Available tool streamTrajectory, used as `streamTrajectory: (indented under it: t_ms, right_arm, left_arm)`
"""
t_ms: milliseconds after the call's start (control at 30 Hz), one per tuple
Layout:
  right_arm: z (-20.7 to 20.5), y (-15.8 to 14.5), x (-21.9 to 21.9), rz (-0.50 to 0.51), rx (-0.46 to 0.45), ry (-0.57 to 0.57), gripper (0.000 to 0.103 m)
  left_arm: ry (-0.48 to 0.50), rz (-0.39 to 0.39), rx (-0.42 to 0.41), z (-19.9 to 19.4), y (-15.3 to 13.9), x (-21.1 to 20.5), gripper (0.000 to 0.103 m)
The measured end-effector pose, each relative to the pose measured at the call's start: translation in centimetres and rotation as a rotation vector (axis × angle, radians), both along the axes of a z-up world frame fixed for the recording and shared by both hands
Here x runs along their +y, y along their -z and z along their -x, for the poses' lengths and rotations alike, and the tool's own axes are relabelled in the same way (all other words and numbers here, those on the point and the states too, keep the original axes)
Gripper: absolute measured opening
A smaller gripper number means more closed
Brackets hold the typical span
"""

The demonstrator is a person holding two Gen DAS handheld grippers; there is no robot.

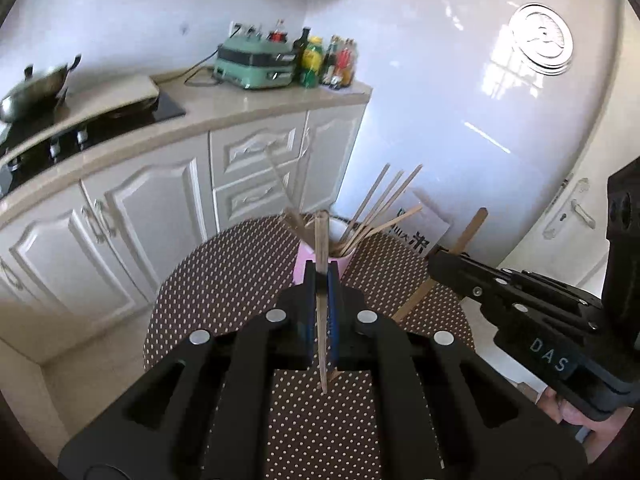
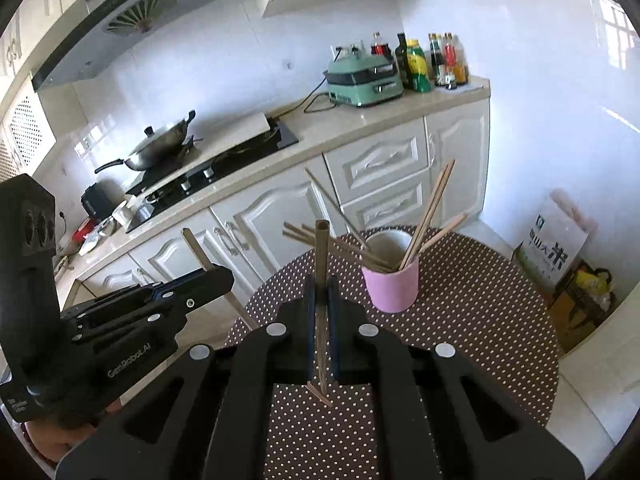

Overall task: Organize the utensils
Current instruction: 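Lift both held chopsticks upright and carry them above the pink cup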

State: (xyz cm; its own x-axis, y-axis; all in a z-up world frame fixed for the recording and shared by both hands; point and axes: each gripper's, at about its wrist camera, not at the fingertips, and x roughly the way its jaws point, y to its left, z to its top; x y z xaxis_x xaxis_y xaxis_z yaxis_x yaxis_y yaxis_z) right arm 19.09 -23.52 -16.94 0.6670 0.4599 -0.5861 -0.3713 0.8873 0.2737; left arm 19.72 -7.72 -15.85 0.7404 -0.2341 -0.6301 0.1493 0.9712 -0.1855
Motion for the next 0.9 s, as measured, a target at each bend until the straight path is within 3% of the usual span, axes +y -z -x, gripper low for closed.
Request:
streamTrajectory:
  t_ms: [267, 400, 900]
  right_arm:
    - [0.2, -2.2, -0.9, 0.006, -0.062, 0.03, 0.004]
    - [-0.3, -2.5, -1.3, 0.002, -0.069, 0.041, 0.004]
    - [-4.7, -3.7, -2.5, 0.002, -0.125, 0.075, 0.004]
  left_arm:
    - [0.048, -0.02, -0.07, 0.4, -2.5, -1.4, 0.005]
    - [0.04, 0.009, -0.079, 0.0, -3.3, -1.1, 0.005]
    - [-0.039, 0.072, -0.124, -5.6, -5.4, 1.2, 0.005]
